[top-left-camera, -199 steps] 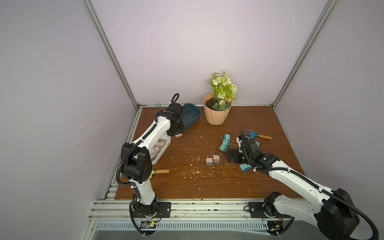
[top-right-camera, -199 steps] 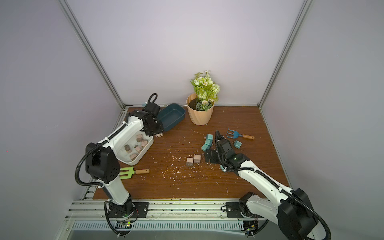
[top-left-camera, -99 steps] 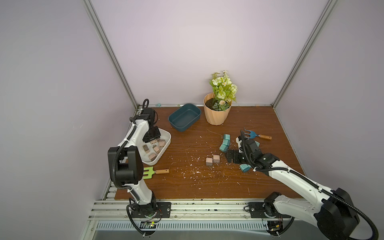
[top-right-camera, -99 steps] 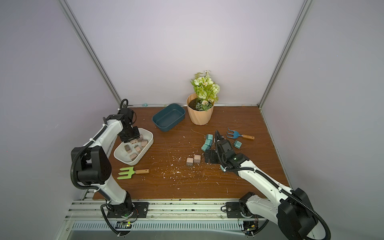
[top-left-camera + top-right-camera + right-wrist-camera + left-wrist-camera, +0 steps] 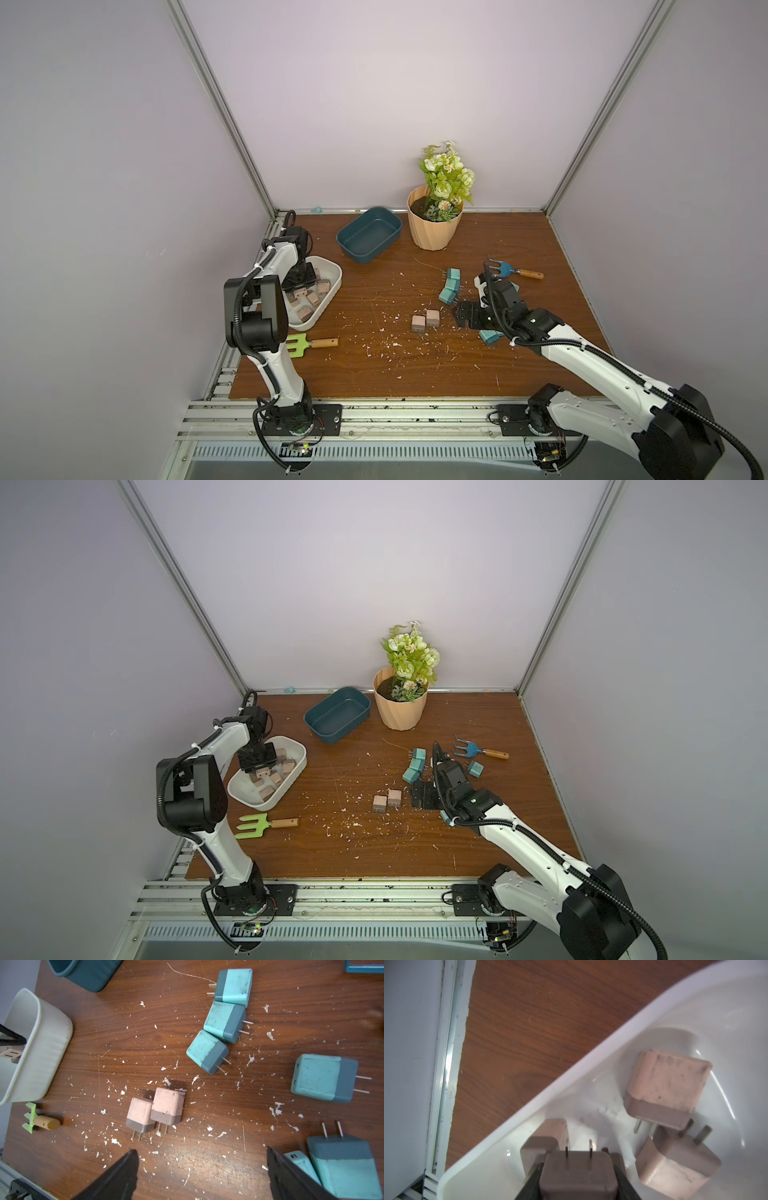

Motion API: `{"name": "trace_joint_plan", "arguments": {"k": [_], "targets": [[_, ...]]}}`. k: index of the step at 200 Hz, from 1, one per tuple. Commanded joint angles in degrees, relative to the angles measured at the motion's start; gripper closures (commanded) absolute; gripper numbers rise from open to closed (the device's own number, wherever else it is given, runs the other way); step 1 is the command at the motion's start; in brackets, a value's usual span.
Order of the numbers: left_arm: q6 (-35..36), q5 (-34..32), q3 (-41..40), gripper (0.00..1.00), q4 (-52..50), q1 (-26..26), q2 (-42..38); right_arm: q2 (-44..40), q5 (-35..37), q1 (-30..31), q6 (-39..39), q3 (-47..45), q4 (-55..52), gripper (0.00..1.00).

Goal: Place the plugs by color into the storage box
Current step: Place the plug in the storage box.

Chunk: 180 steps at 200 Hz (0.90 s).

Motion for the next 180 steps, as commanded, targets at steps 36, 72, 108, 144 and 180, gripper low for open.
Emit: {"name": "trace_joint_plan", "arguments": {"k": [36, 72, 108, 144, 180], "targets": [[-0.15, -0.75, 1.16, 0.66, 4.69, 0.75, 4.45, -1.96, 0.03, -0.04, 1.22, 0.13, -1.41, 0.02], [-1.07, 1.53, -1.15, 0.65, 6.29, 0.76, 5.41, -0.84, -0.33, 0.0, 1.79, 0.22, -0.62, 0.02], [-0.71, 1.12, -4.06, 0.62, 7.14, 0.75, 5.41, 0.6, -0.44, 0.03, 1.93, 0.99, 0.26, 0.02], [-0.93, 1.52, -4.38, 0.44, 6.0, 0.73, 3.49, 1.49, -0.64, 0.22, 2.23, 1.37, 1.14, 0.02], [-3.31, 1.03, -0.27, 0.21, -0.82, 0.61, -3.41, 1.86, -0.16, 0.39, 2.32, 1.88, 1.38, 0.02]]}}
